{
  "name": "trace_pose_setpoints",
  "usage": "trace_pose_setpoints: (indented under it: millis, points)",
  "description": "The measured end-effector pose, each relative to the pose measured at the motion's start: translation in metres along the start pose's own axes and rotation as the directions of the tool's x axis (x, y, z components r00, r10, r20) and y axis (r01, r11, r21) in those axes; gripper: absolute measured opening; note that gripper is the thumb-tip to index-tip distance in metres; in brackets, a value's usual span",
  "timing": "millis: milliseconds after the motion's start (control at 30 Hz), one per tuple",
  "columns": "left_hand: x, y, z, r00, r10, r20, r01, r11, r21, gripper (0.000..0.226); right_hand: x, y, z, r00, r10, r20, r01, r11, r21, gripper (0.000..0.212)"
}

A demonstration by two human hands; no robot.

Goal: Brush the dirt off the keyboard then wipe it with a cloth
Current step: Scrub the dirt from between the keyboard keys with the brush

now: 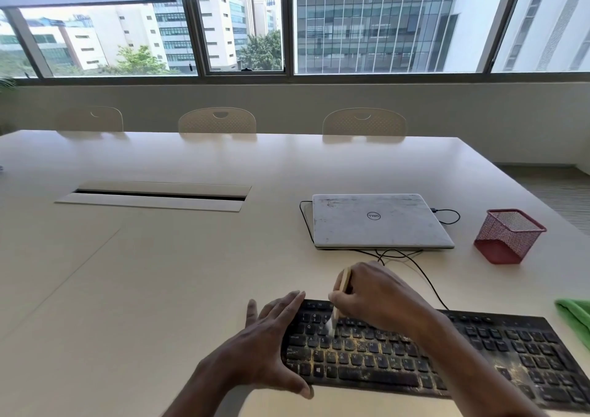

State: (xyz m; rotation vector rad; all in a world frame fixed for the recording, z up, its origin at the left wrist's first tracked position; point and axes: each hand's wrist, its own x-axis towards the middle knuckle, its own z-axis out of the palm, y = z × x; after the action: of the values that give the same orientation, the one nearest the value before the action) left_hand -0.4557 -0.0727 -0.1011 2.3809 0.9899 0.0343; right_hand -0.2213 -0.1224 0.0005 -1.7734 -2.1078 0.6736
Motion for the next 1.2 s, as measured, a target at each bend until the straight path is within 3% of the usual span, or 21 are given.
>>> trace_pose_setpoints:
  millis: [67, 233, 400, 567, 800, 933, 1067, 1200]
  points:
    - [0.0, 0.0, -0.001, 1.0, -0.004, 0.006, 0.004, 1.0, -0.001, 0.146, 0.0, -0.002, -0.003, 1.0, -0.024, -0.018, 0.025, 1.0, 0.016, 0.034]
    - [-0.001, 0.001, -0.001, 1.0, -0.004, 0.004, 0.004, 1.0, -0.001, 0.146, -0.003, -0.003, -0.005, 0.991, -0.032, 0.127, 0.037, 0.999, -0.034, 0.02]
    - [0.0, 0.001, -0.002, 1.0, -0.005, 0.011, 0.005, 1.0, 0.0, 0.146, -0.003, -0.002, -0.019, 0.99, -0.092, 0.106, 0.097, 0.994, -0.046, 0.014]
    - [-0.001, 0.003, -0.003, 1.0, -0.005, 0.012, 0.005, 1.0, -0.001, 0.146, -0.004, 0.003, -0.016, 0.966, -0.108, 0.233, 0.116, 0.993, -0.022, 0.013]
    - [0.004, 0.009, -0.005, 0.999, -0.026, 0.019, 0.025, 0.999, 0.034, 0.148, -0.002, 0.0, -0.002, 0.99, -0.121, 0.072, 0.125, 0.99, -0.062, 0.023]
    - [0.005, 0.012, -0.005, 1.0, -0.016, 0.014, 0.015, 0.998, 0.06, 0.148, -0.003, 0.001, 0.003, 0.99, -0.088, 0.111, 0.096, 0.993, -0.07, 0.029]
    - [0.007, 0.012, -0.006, 0.999, -0.014, 0.035, 0.011, 0.998, 0.065, 0.148, -0.001, 0.001, -0.003, 0.996, -0.085, 0.04, 0.087, 0.995, -0.049, 0.029]
    - [0.006, 0.013, -0.007, 0.999, -0.01, 0.04, 0.008, 0.998, 0.062, 0.147, 0.002, -0.002, -0.001, 0.986, -0.081, 0.145, 0.089, 0.995, -0.053, 0.036]
